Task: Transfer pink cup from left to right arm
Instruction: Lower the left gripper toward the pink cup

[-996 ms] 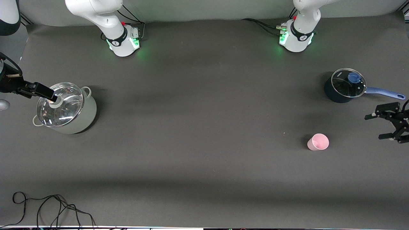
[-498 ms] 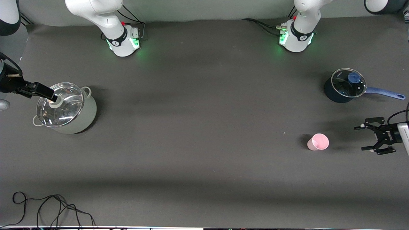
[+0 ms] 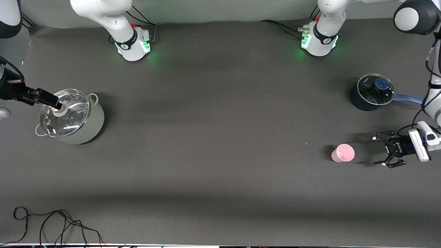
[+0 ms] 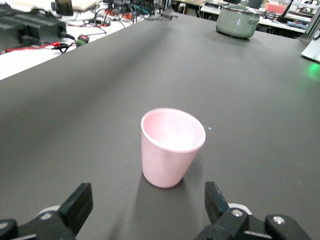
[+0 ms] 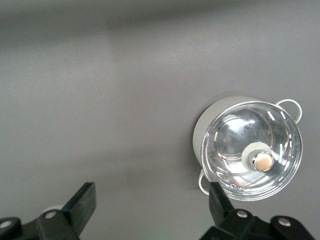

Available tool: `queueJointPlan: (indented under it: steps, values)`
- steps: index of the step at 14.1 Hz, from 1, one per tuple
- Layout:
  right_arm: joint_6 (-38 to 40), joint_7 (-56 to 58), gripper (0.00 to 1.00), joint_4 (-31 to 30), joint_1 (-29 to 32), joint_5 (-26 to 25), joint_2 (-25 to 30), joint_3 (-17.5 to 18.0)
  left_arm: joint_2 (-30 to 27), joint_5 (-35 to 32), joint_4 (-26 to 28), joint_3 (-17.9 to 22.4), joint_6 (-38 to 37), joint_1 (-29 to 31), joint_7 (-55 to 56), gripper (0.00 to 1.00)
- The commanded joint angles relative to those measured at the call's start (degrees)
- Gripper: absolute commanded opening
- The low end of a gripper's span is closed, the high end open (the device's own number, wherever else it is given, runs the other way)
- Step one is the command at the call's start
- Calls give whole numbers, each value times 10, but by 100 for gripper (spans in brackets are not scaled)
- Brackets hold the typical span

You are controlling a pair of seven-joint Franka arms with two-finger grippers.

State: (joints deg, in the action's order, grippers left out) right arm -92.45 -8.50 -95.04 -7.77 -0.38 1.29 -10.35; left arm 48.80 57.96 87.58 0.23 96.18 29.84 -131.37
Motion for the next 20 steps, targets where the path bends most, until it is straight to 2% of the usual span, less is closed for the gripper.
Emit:
queueJointPlan:
  steps: [1,6,9,20]
  values:
    - [6,5,100,8,-3,3,0,-4,16,41,18,-4,2,12,-86,100]
    - [6,5,100,8,-3,3,0,-4,46,93,41,-6,0,15,-177,100]
    - [6,5,100,8,-3,3,0,-4,56,96,42,-8,1,13,-178,100]
    - [6,5,100,8,-3,3,0,-4,72,174,49,-24,36,-30,-188,100]
